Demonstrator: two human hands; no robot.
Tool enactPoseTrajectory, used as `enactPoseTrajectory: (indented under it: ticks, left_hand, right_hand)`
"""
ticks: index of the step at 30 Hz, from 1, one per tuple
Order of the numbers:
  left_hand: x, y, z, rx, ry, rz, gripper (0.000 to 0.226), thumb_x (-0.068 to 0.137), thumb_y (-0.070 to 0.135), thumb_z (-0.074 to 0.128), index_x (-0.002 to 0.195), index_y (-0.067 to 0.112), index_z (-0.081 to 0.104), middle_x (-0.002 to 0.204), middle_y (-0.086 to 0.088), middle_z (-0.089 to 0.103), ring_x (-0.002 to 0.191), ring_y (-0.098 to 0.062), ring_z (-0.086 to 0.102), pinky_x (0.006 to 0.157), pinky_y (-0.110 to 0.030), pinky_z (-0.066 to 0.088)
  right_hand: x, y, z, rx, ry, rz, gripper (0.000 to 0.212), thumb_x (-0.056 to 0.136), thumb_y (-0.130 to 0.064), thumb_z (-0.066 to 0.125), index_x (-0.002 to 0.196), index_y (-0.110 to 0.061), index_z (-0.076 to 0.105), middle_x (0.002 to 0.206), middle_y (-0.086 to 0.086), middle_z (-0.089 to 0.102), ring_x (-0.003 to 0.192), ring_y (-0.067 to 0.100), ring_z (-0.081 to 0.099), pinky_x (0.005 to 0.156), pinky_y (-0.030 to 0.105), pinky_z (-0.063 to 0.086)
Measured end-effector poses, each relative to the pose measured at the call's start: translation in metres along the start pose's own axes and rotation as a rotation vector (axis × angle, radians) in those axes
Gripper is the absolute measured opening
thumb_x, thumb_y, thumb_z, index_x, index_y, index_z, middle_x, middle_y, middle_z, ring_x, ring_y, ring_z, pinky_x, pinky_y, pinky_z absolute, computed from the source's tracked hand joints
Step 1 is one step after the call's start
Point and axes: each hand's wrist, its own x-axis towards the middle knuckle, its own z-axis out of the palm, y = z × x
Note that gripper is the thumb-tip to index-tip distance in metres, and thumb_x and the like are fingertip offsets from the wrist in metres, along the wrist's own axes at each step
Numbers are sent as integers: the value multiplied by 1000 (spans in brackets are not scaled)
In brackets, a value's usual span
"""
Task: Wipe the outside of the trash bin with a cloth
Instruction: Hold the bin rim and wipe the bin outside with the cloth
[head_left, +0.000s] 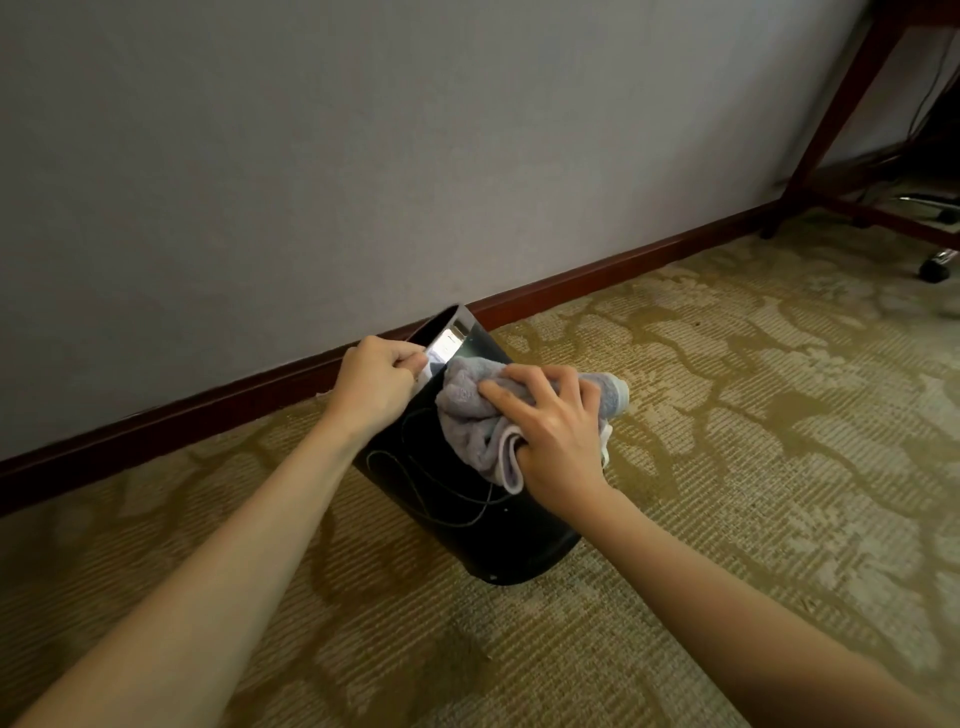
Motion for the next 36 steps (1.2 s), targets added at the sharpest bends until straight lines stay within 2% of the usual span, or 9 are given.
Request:
enactPoseTrajectory:
  ticks: [3,5,9,14,20,25,29,32,36]
  left_hand:
    - [2,5,0,-31,-25,18,27,93,21,53,80,2,67,81,-21,67,73,-25,62,72,-43,51]
    - [4,6,0,-34,-16,9,26,94,20,53,81,5,70,80,-18,69,75,-26,64,70,-40,51]
    - [10,-2,-5,-45,18,-86,29,94,19,52,75,4,67,58,-7,59,52,-15,52,57,-29,39]
    - [11,-9,-9,-58,16,-129,27,92,16,53,79,-4,64,57,-4,54,48,-12,47,54,-26,38]
    - [3,22,1,-24,-105,-67,29,92,22,54,74,6,70,67,-8,67,64,-21,62,65,-32,47]
    - [2,44,11,18,-193,-14,28,91,19,55,77,-3,66,60,-11,54,55,-17,49,56,-32,41]
    - [3,43,10,-59,-192,-54,31,92,24,56,73,2,69,63,-9,63,59,-20,58,65,-33,49]
    - [5,37,5,-100,-154,-105,24,93,24,55,80,24,75,83,-3,73,81,-17,65,76,-34,49]
    - [16,18,-13,-193,-242,-193,17,92,31,57,83,33,70,96,11,68,103,-14,59,96,-41,43]
  right_hand:
    - [-10,15,0,43,-57,-14,44,71,-7,56,111,-18,69,120,9,61,102,38,52,79,49,37]
    - [-26,29,0,42,-101,-7,44,72,-6,54,112,-17,69,120,10,61,102,38,52,78,49,39]
    - [-68,56,-3,9,-186,54,45,70,-4,64,112,-19,69,120,8,61,102,33,50,78,50,41]
    - [-86,62,-10,-34,-253,105,50,65,3,78,110,-19,71,117,6,63,96,36,54,74,51,43]
    - [-43,28,-10,40,-102,115,50,67,5,76,110,-20,71,118,10,62,100,38,52,77,51,39]
    - [-10,14,-7,26,32,66,47,70,1,69,112,-20,68,120,10,60,103,37,49,77,46,34]
    - [-32,34,-5,-25,-10,-69,42,69,-5,65,109,-18,70,115,11,62,105,35,45,78,46,35]
    - [-63,51,-7,-59,-172,-120,44,65,-15,73,108,-24,69,115,4,61,107,30,41,80,49,37]
    - [-100,69,-13,-135,-367,-106,50,58,-23,83,105,-32,70,114,-2,63,105,29,45,76,50,44]
